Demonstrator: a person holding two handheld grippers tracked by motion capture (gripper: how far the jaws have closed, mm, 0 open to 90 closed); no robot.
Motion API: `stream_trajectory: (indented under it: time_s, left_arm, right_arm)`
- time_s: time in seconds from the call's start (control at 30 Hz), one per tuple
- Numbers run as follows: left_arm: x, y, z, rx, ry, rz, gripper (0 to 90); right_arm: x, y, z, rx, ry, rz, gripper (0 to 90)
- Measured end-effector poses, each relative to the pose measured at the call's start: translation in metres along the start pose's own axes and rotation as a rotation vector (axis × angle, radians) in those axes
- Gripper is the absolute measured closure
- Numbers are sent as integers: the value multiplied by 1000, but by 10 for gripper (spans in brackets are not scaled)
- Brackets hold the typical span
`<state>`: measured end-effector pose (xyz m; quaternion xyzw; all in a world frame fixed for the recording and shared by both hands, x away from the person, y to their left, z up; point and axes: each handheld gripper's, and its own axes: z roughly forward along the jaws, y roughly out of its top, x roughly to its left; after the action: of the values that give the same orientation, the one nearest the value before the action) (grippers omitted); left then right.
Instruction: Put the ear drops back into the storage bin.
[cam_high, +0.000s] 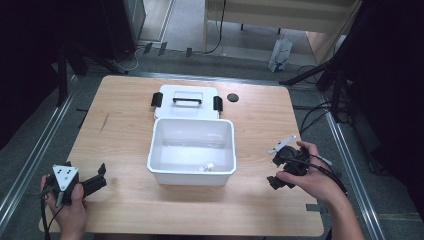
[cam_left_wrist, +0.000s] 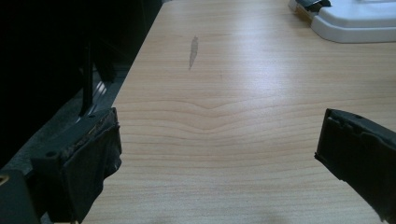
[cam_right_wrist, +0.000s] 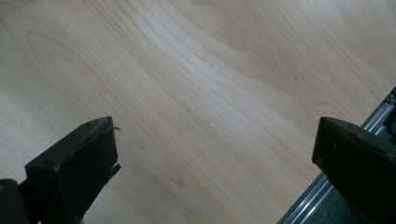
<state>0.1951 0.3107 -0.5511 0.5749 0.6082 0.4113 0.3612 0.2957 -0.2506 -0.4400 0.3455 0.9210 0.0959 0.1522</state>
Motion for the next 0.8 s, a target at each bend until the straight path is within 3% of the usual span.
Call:
stream_trajectory:
  time_s: [0.4, 0.8]
  left_arm:
    - [0, -1, -1, -5, -4, 0, 6]
    - [-1, 0, -1, -3, -3, 2, 6]
  right_arm:
    - [-4, -39, 17, 1, 10, 86, 0]
    - [-3, -65, 31, -21, 6, 130, 0]
